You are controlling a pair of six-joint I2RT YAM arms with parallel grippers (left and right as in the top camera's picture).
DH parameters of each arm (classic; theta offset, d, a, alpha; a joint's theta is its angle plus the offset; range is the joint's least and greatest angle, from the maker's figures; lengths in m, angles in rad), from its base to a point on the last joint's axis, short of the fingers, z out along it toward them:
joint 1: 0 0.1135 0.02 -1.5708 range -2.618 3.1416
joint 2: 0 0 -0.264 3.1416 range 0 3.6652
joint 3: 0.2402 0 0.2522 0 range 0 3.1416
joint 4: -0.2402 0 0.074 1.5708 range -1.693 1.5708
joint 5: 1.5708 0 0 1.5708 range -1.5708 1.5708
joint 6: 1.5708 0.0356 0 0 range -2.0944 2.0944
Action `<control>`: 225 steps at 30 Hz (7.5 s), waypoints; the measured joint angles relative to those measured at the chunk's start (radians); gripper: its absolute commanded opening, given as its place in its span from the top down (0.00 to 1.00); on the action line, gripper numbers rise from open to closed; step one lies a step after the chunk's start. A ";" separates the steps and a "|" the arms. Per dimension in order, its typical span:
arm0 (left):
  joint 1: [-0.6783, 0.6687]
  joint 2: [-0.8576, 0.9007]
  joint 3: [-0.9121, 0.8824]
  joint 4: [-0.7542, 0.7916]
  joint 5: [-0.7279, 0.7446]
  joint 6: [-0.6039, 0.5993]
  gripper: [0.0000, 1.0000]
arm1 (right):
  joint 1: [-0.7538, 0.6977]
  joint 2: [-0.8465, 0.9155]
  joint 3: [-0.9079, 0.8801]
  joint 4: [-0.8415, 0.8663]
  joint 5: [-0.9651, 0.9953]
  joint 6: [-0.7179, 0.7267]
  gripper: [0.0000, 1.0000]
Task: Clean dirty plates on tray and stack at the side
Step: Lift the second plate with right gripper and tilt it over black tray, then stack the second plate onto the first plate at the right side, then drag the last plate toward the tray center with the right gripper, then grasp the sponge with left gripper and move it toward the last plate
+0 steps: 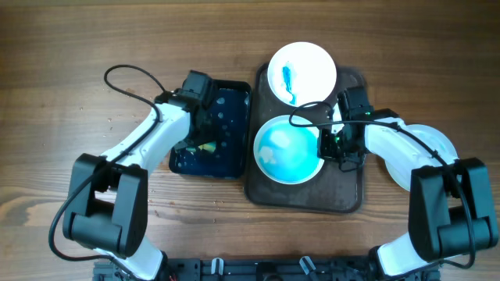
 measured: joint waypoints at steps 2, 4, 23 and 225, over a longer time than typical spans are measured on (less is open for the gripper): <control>0.022 -0.003 0.000 -0.005 0.056 0.018 0.27 | -0.001 0.000 0.010 -0.035 -0.001 0.004 0.96; 0.045 -0.026 0.000 -0.024 0.117 0.033 0.25 | -0.001 -0.019 0.019 -0.106 0.027 0.009 0.95; 0.097 -0.516 0.000 -0.069 0.212 0.054 0.00 | 0.377 -0.129 0.311 0.049 0.314 0.023 0.96; -0.014 -0.029 -0.094 0.113 -0.030 0.047 0.96 | -0.132 -0.262 -0.114 0.066 0.168 0.026 0.57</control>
